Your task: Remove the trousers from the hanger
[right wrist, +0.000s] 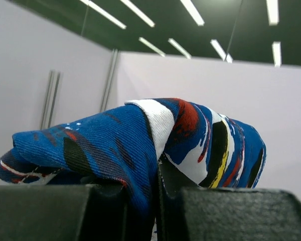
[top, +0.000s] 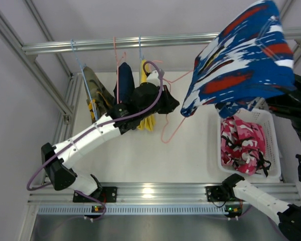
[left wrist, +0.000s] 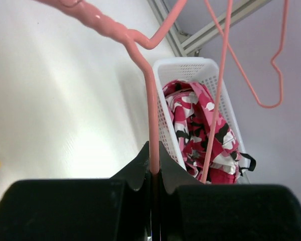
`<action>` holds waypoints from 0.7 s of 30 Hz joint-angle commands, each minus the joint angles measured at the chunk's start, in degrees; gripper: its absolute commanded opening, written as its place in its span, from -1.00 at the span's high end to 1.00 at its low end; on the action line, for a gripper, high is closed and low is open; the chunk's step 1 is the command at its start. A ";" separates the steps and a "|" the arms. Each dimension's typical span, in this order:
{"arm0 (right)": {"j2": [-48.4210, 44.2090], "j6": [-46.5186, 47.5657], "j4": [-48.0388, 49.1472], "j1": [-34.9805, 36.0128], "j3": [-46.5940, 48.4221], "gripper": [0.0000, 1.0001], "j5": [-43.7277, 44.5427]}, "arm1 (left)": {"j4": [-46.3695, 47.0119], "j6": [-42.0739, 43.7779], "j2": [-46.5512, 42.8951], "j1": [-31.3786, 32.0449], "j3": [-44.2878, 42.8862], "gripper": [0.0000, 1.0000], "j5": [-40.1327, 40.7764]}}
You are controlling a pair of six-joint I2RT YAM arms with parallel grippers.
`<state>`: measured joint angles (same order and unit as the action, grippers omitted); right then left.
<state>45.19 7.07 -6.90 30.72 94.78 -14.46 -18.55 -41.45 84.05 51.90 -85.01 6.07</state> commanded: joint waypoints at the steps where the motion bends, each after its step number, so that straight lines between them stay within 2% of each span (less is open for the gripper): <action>1: -0.28 2.94 16.21 -1.45 4.35 1.00 1.01 | 1.32 1.46 -0.55 0.04 0.37 1.00 1.23; 5: -0.98 7.77 14.64 -3.47 4.97 1.00 6.36 | 2.37 2.07 -1.78 0.13 -0.06 1.00 0.09; 11: -7.99 21.91 11.03 -11.11 0.15 1.00 23.74 | 5.19 4.80 -3.98 0.84 -0.15 1.00 -1.23; 12: -8.97 26.46 8.85 -12.69 -1.69 1.00 25.43 | 5.10 5.50 -4.16 0.84 -0.50 1.00 -0.80; 16: -12.31 34.13 1.21 -14.54 -3.90 1.00 35.88 | 5.89 7.08 -4.77 0.84 -0.42 1.00 -0.62; 21: -16.17 38.01 -14.27 -15.78 -8.19 1.00 47.58 | 0.90 6.47 -3.99 0.84 -3.31 1.00 5.52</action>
<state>31.24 38.63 -15.68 16.01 88.73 24.64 -17.56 -35.79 81.36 52.56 -84.86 7.25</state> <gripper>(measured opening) 0.122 0.056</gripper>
